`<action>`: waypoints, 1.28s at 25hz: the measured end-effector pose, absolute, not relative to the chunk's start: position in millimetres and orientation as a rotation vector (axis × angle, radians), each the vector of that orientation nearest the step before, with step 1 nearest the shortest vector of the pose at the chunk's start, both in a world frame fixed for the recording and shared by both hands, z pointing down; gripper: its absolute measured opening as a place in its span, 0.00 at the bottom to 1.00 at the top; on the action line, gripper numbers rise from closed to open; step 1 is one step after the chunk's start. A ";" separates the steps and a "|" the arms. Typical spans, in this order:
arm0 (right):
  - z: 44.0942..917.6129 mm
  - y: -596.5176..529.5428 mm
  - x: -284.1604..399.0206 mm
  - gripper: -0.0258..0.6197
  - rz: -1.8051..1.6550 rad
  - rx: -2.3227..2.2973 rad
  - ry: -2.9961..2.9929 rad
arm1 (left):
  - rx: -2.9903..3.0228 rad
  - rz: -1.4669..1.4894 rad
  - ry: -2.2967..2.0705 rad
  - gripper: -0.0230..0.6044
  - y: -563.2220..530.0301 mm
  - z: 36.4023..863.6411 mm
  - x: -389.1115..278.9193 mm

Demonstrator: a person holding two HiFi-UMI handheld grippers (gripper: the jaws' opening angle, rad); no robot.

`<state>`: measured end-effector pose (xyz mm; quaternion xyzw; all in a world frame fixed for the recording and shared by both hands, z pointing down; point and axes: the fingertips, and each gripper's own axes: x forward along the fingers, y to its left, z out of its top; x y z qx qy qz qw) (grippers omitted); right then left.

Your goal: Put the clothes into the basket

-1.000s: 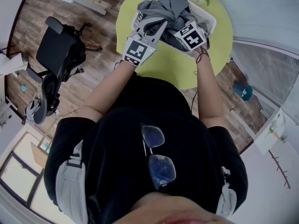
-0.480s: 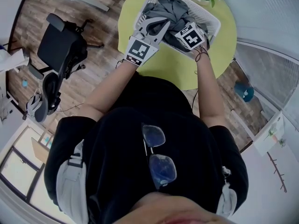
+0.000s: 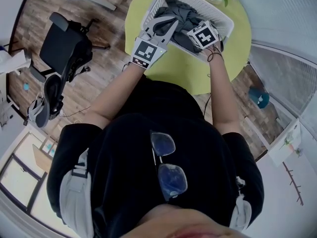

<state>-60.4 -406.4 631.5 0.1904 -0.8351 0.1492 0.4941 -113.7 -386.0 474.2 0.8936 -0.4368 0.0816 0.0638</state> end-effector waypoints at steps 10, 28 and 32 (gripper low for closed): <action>586.1 -391.4 -43.6 0.55 0.363 0.515 -2.111 | 2.733 0.249 -1.317 0.05 -372.4 462.8 -99.3; 406.0 -321.1 -4.3 0.53 0.368 0.720 -2.708 | 2.799 0.190 -1.164 0.05 -305.1 416.4 -63.5; 375.5 -294.9 6.5 0.40 0.313 0.750 -2.811 | 2.857 0.158 -1.066 0.05 -281.7 394.3 -46.7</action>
